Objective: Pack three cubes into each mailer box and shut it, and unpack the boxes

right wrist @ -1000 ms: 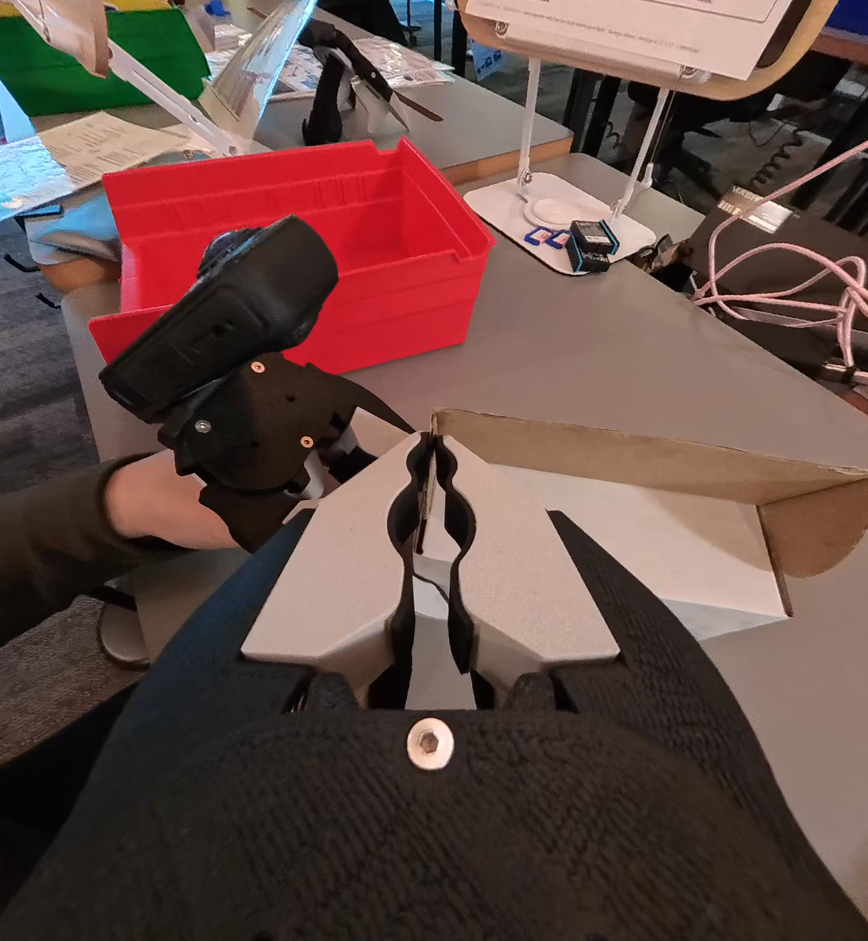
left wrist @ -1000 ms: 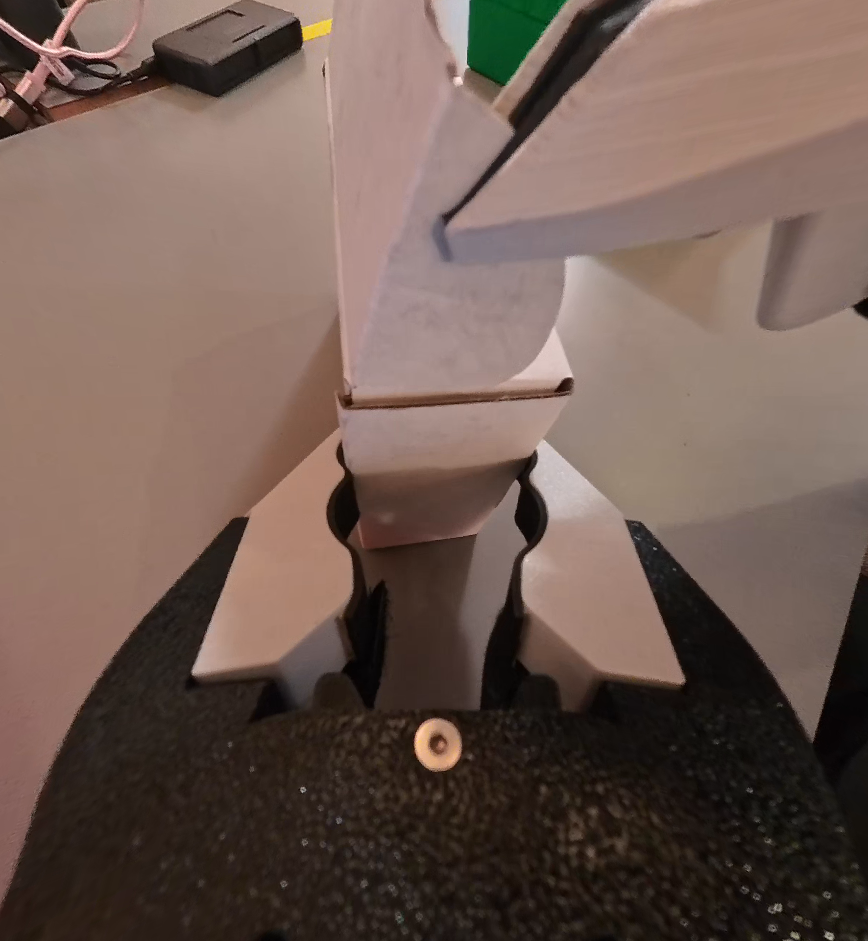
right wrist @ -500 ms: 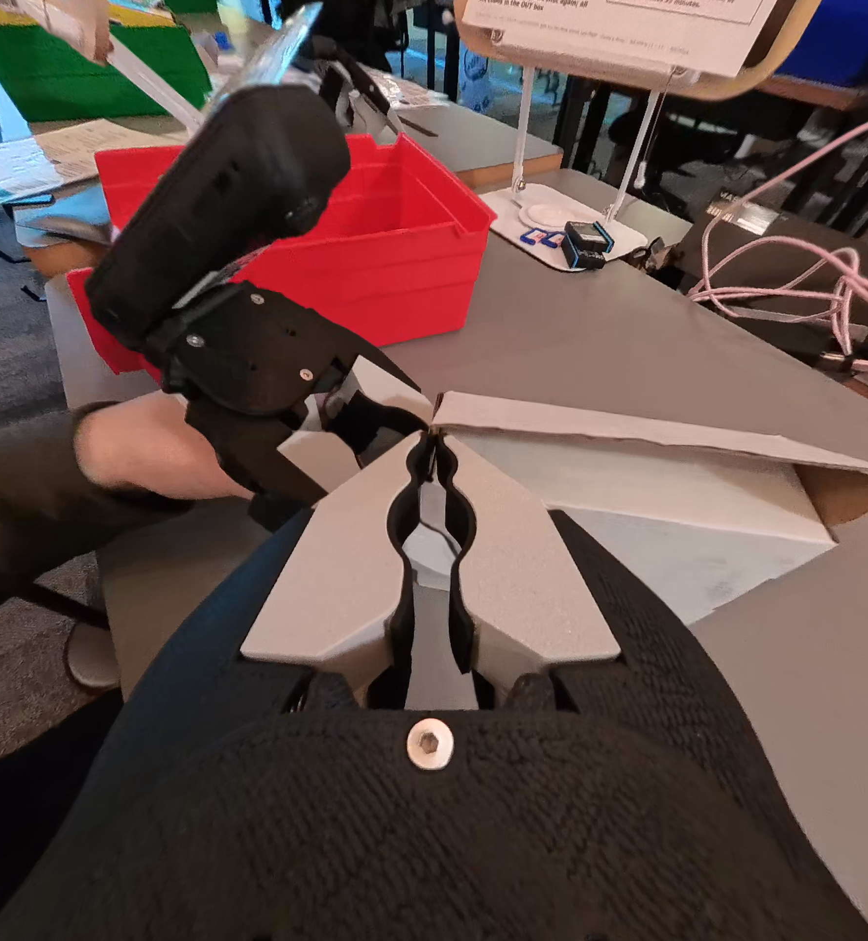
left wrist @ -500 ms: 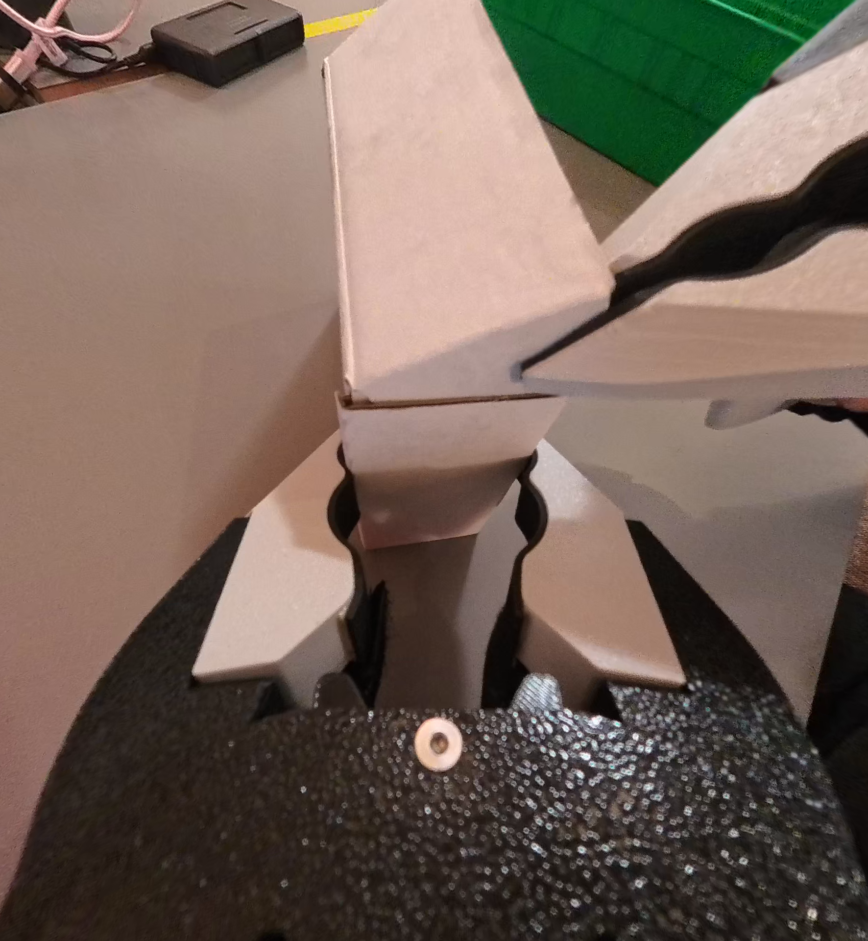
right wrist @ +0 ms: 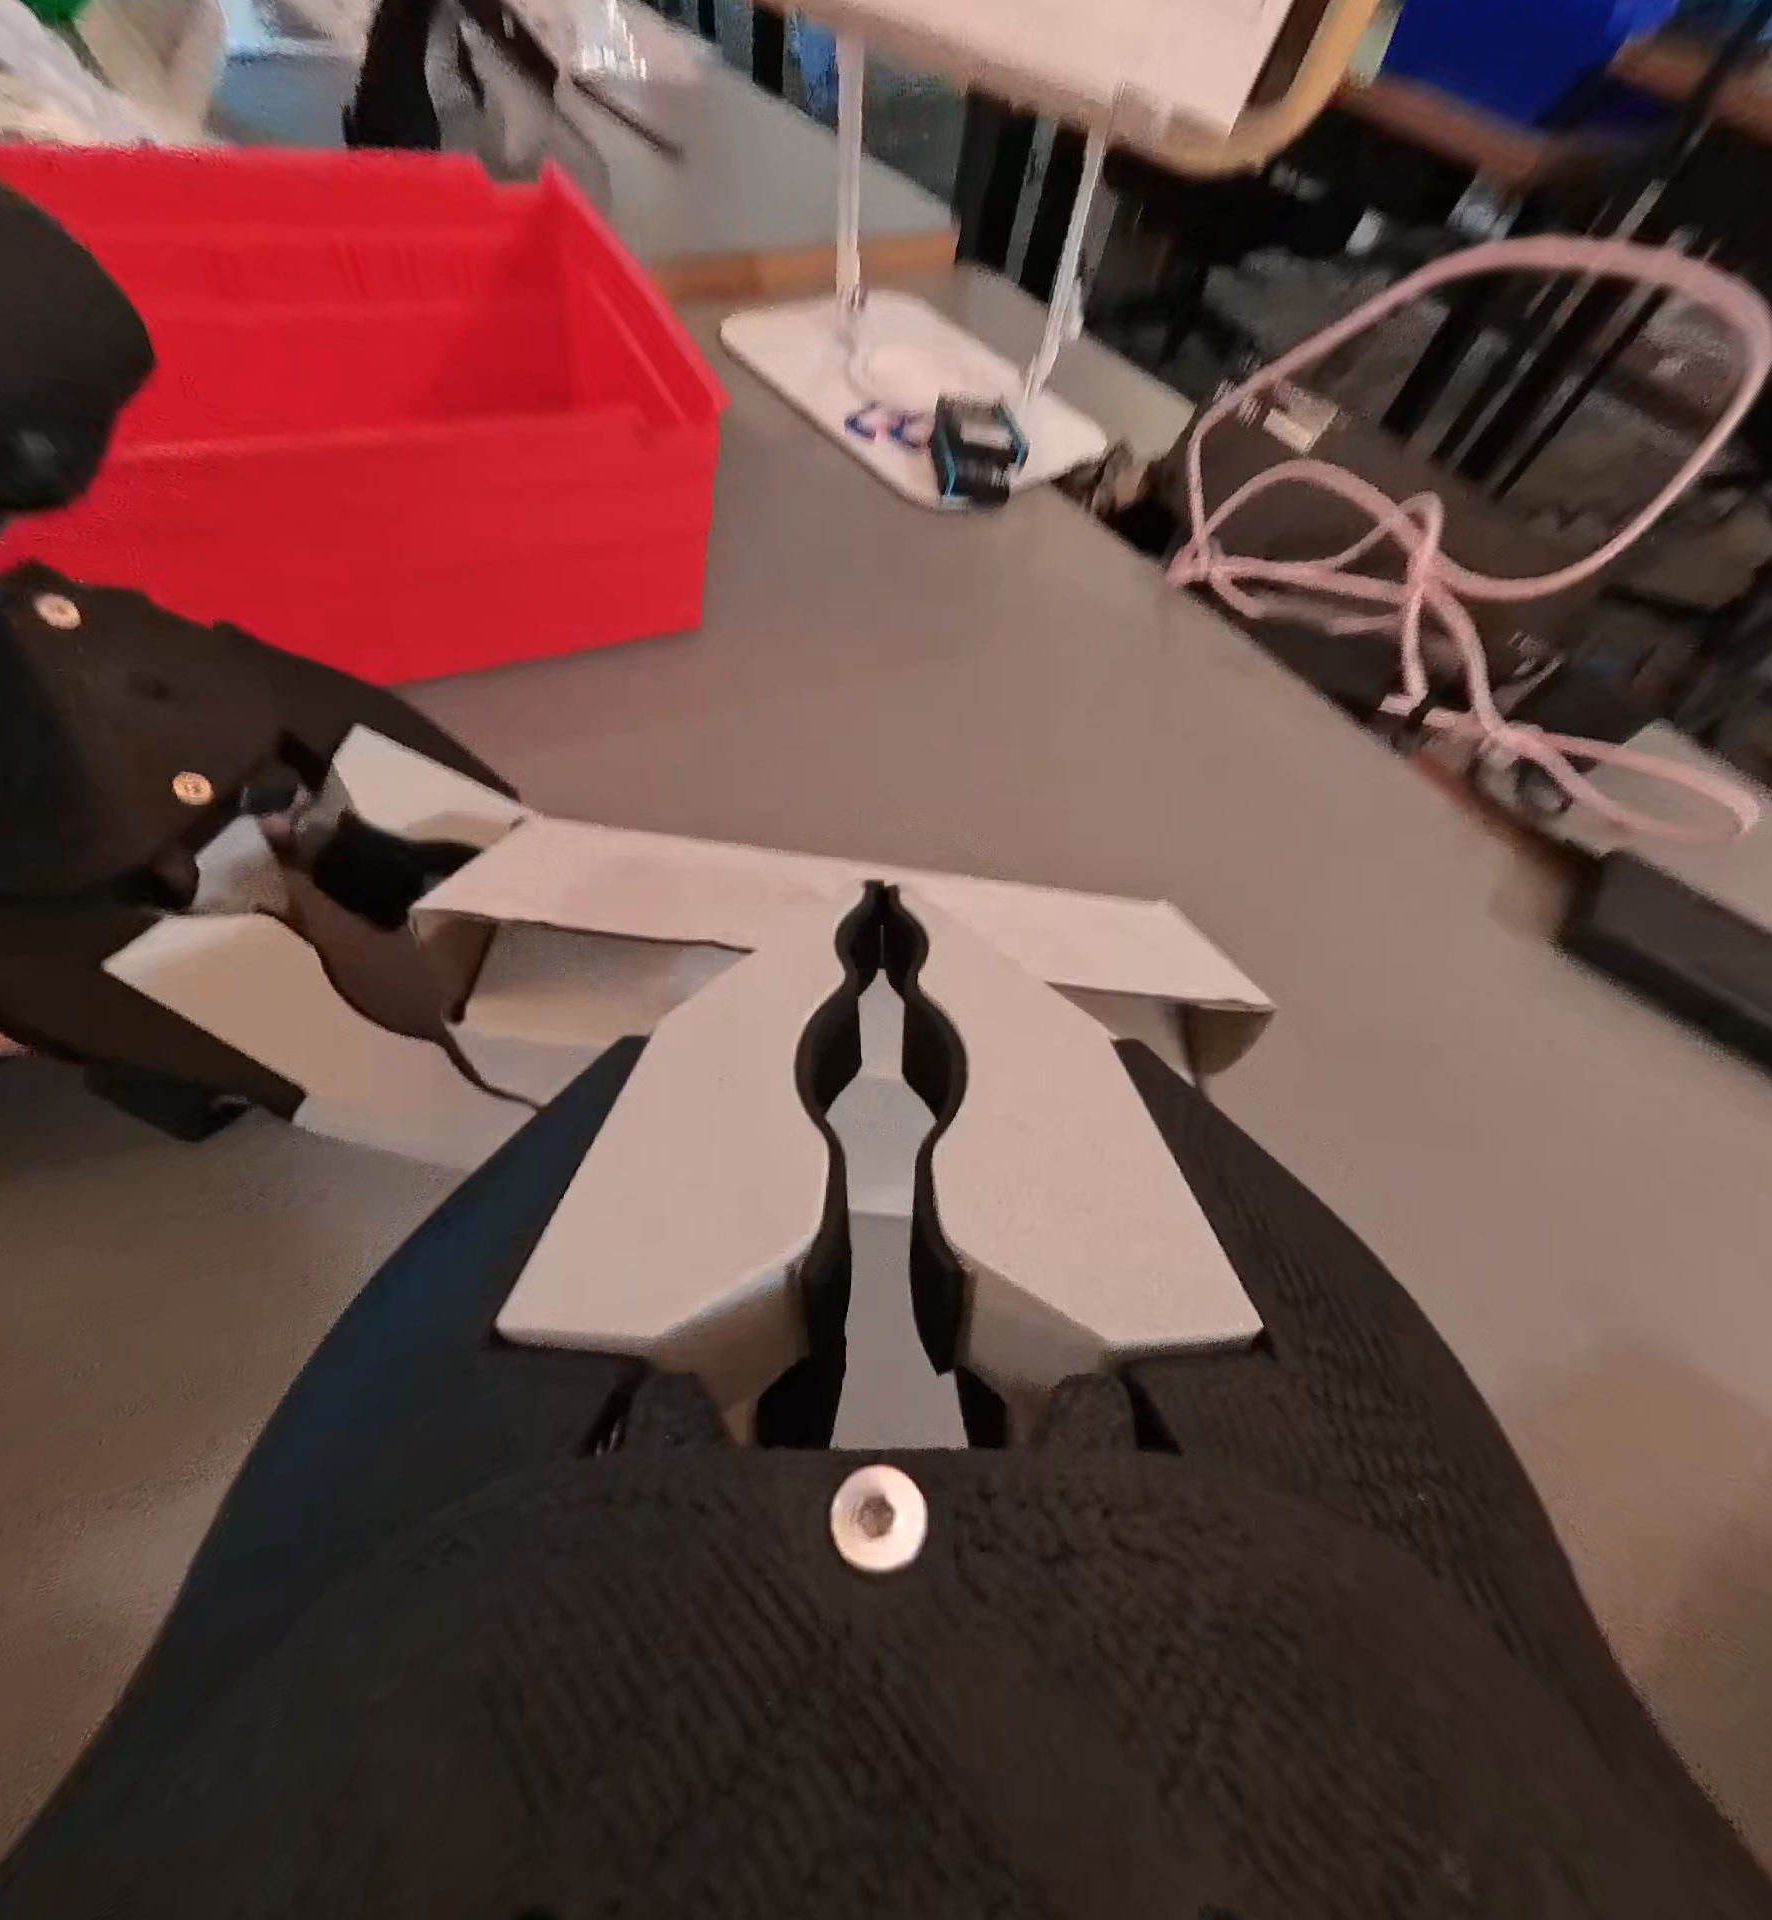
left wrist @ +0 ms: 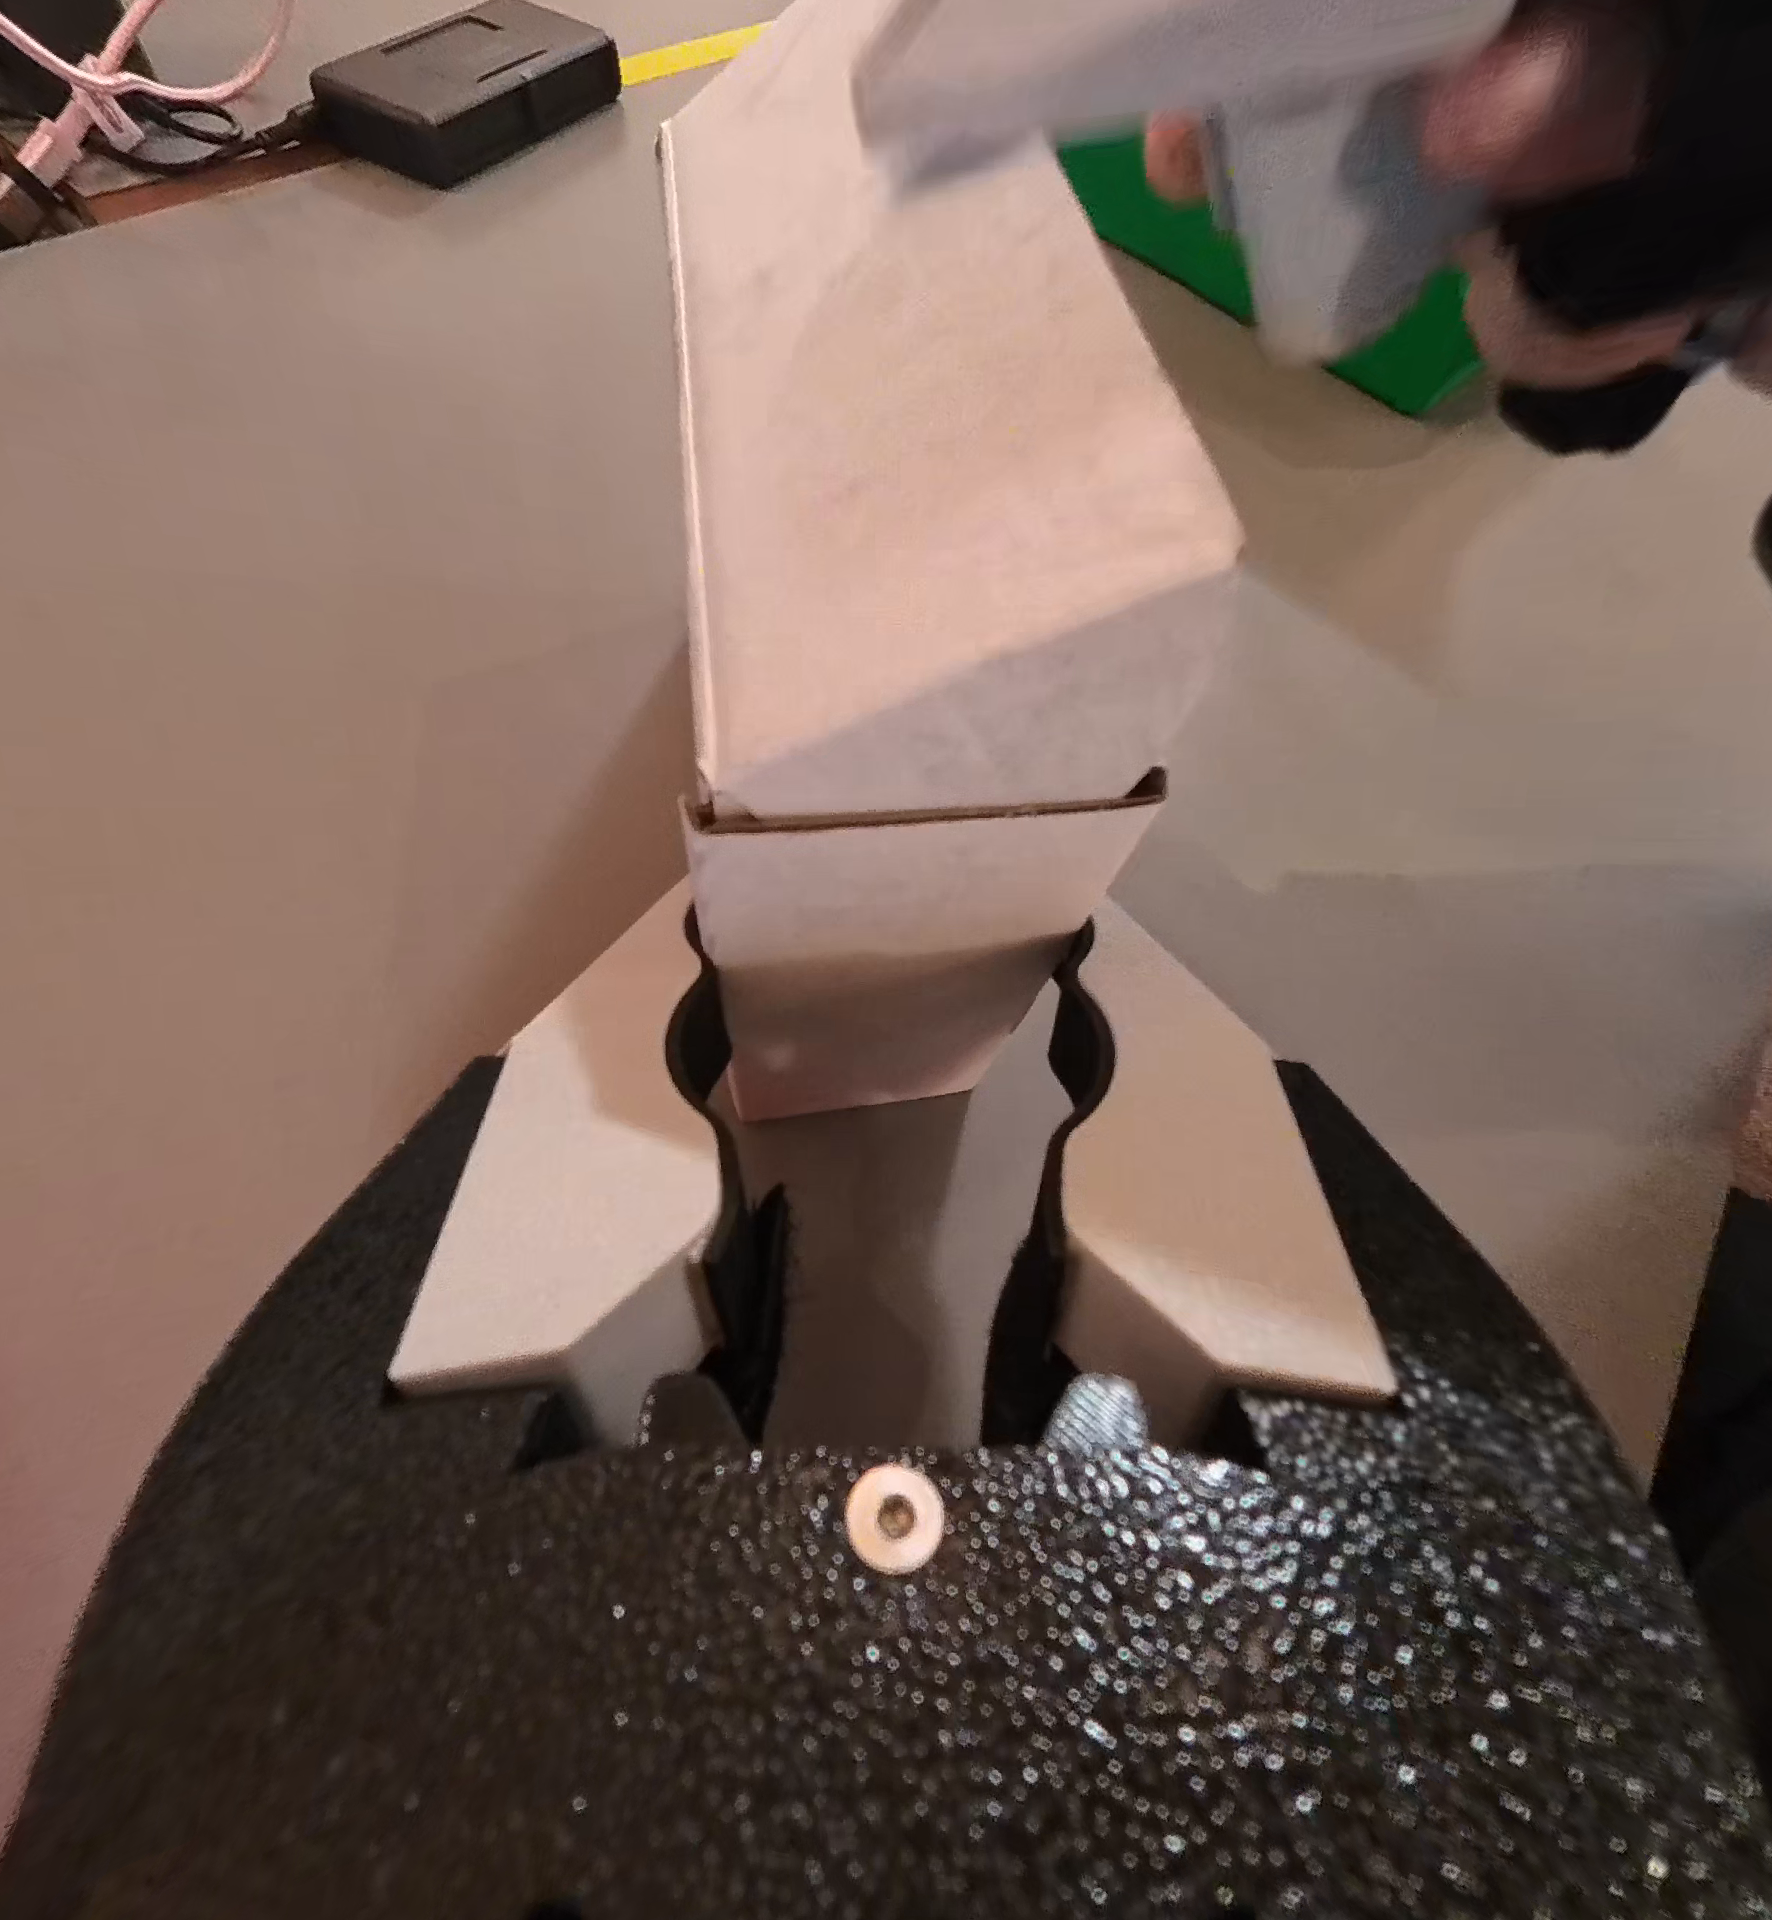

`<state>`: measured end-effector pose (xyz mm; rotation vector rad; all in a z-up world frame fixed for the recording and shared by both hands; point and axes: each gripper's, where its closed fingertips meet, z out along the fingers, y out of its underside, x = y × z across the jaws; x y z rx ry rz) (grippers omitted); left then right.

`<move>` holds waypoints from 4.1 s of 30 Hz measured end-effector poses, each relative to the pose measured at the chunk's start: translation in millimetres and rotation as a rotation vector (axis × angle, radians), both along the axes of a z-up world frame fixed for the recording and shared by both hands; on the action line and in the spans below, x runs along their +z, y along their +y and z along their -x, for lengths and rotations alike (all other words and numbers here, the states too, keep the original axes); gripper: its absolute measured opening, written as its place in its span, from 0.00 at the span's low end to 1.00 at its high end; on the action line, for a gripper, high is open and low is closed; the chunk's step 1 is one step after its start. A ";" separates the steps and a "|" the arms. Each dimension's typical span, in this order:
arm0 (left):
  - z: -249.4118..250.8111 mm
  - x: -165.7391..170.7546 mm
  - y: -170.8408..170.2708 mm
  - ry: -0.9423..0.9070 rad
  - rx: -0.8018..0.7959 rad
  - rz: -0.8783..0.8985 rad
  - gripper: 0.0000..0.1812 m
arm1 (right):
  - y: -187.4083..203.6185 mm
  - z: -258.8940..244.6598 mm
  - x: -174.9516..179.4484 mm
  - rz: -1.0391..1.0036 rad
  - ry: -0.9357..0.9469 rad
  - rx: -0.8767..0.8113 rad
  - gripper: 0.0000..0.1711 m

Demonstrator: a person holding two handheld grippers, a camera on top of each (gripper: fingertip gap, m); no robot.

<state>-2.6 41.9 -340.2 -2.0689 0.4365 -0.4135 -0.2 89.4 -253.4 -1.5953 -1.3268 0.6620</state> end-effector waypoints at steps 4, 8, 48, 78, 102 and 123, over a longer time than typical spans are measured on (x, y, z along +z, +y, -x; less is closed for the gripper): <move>-0.7 0.1 -0.2 0.005 0.000 -0.009 0.34 | -2.9 -5.4 -14.8 0.058 0.080 -0.016 0.00; -0.6 -0.4 -0.2 -0.002 -0.004 0.003 0.34 | -2.4 -5.0 -19.7 0.017 0.111 -0.026 0.00; -10.5 59.4 15.1 0.317 0.074 -0.681 0.72 | 77.1 -308.0 85.3 -1.048 -0.694 -0.326 0.38; 16.2 54.4 16.8 0.339 0.125 -0.617 0.71 | 145.2 -374.5 -47.2 -0.176 -0.880 -0.118 0.20; 13.6 54.1 14.2 0.309 0.118 -0.610 0.68 | 160.9 -359.8 -8.0 -0.520 -0.507 -0.416 0.10; 74.9 87.5 3.9 0.237 0.433 -0.740 0.73 | 168.9 -472.3 -4.4 -0.446 0.352 -1.044 0.35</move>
